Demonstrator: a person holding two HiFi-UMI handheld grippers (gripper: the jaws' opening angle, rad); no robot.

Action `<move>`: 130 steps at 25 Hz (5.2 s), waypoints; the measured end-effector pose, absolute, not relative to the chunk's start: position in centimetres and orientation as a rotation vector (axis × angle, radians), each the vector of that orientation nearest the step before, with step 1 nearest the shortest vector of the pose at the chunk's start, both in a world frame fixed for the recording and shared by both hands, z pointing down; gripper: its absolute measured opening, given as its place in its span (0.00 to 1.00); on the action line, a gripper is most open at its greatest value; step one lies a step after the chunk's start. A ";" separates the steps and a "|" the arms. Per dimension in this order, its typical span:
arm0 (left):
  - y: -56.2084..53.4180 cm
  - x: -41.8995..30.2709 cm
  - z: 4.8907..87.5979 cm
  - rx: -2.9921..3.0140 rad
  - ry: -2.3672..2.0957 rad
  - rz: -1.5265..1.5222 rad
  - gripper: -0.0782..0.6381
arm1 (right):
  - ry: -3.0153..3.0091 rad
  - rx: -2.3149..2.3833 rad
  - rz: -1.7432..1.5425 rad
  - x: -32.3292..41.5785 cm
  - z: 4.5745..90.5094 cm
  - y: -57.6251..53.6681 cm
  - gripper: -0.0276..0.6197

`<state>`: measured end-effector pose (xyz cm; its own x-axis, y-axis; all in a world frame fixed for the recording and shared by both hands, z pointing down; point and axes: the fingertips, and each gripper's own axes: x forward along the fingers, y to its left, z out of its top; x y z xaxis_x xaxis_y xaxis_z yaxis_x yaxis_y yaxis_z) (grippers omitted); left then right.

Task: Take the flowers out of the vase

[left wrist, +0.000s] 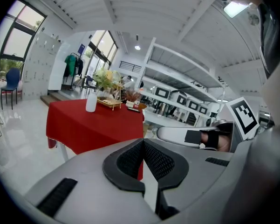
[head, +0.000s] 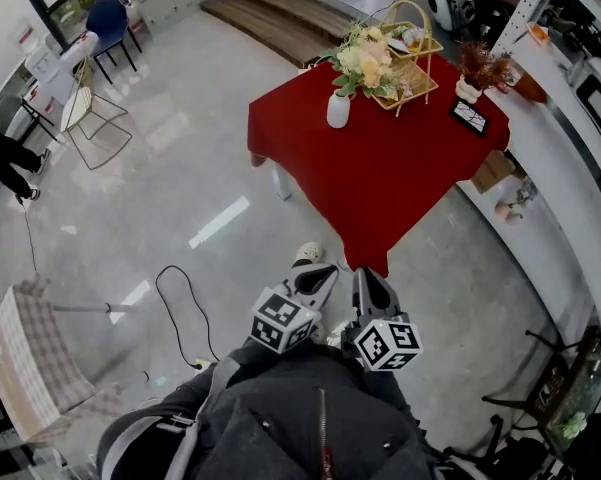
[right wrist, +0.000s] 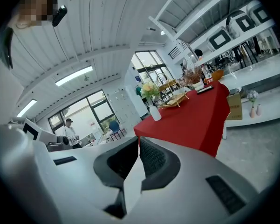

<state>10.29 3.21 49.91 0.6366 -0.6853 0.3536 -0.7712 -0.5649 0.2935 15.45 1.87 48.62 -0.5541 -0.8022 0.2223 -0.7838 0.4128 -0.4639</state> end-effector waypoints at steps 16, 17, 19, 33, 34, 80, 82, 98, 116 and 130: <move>-7.5 9.4 49.2 2.455 -1.126 0.279 0.12 | 2.609 -1.490 -0.846 14.2 48.2 -8.0 0.06; -8.2 9.2 49.2 2.457 -1.127 0.281 0.12 | 2.612 -1.485 -0.848 13.9 48.2 -8.6 0.06; -9.4 8.7 49.3 2.456 -1.125 0.288 0.12 | 2.618 -1.473 -0.851 13.1 48.1 -9.9 0.06; -16.9 4.2 49.0 2.444 -1.148 0.274 0.12 | 2.665 -1.436 -0.861 8.4 48.0 -17.8 0.06; -17.5 4.0 48.9 2.448 -1.149 0.269 0.12 | 2.669 -1.430 -0.855 8.0 47.9 -18.3 0.06; -35.1 -0.5 48.9 2.487 -1.148 0.212 0.12 | 2.657 -1.620 -0.576 4.8 47.4 -37.0 0.36; -35.5 -0.7 49.1 2.475 -1.158 0.206 0.12 | 2.660 -1.614 -0.560 4.7 47.5 -37.6 0.36; -36.3 -2.3 50.5 2.401 -1.193 0.231 0.12 | 2.706 -1.578 -0.480 3.7 48.1 -41.5 0.36; -36.1 -2.6 50.8 2.372 -1.200 0.216 0.12 | 2.731 -1.568 -0.319 3.2 46.4 -41.7 0.10; -36.0 -3.0 50.3 2.378 -1.208 0.179 0.12 | 2.724 -1.552 -0.265 3.0 44.6 -41.8 0.09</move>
<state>-3.00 -36.00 50.27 0.6052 -0.7303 0.3168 -0.7908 -0.5060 0.3443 3.03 -41.75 44.59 -0.5135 -0.8537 0.0871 -0.8545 0.4993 -0.1433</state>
